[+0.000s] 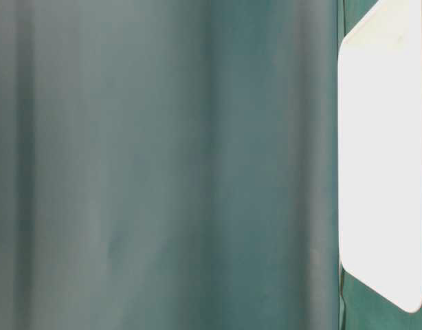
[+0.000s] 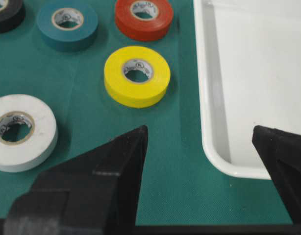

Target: Put the tape into the white case with the right arm.

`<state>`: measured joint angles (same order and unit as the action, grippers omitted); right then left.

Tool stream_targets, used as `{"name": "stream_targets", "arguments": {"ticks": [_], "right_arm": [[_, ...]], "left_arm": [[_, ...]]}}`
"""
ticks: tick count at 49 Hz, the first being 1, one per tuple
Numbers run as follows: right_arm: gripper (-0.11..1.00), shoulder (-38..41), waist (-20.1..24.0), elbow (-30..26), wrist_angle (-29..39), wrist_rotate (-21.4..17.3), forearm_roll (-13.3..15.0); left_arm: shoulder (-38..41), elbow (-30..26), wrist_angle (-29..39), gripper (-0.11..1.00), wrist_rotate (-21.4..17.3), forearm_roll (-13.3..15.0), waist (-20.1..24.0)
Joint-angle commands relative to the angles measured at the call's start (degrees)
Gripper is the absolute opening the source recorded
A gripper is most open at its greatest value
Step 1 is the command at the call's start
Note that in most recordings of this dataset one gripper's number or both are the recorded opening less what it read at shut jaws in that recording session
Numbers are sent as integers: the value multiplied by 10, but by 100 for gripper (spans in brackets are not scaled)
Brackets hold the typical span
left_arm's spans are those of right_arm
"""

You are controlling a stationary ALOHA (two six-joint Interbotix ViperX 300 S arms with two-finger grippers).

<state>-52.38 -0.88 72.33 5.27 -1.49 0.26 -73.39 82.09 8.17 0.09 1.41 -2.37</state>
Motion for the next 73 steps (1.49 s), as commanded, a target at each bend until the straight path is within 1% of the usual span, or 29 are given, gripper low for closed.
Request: {"name": "stream_targets", "arguments": {"ticks": [1,9,17,28,35,39,43,48,54,61,73], "right_arm": [[65,2,-1,-4,-2,0,1],[65,-2,12,-2,1,0,1],[65,-18,43,3,1,0,1],[65,-39,90,21,1,0,1],[65,-59,93,29,5,0,1],[65,-69,93,32,20,1,1],[65,-79,93,33,40,1,8],[65,-83,93,33,47,1,15],[65,-80,93,33,47,0,15],[65,-57,93,26,39,-1,15],[65,19,105,-2,-8,-2,15]], "left_arm": [[2,-7,-3,0,-1,0,2],[-2,-2,-19,0,-5,-1,3],[-7,6,-31,0,-4,-1,3],[-37,16,-29,0,-9,-2,3],[-43,18,-29,0,-9,-2,3],[-43,18,-29,0,-9,-2,3],[-43,18,-29,0,-8,-2,3],[-43,18,-29,0,-8,-1,3],[-43,18,-29,0,-8,-1,3],[-43,18,-29,0,-9,-2,3],[-41,18,-29,0,-9,-2,3]]}}
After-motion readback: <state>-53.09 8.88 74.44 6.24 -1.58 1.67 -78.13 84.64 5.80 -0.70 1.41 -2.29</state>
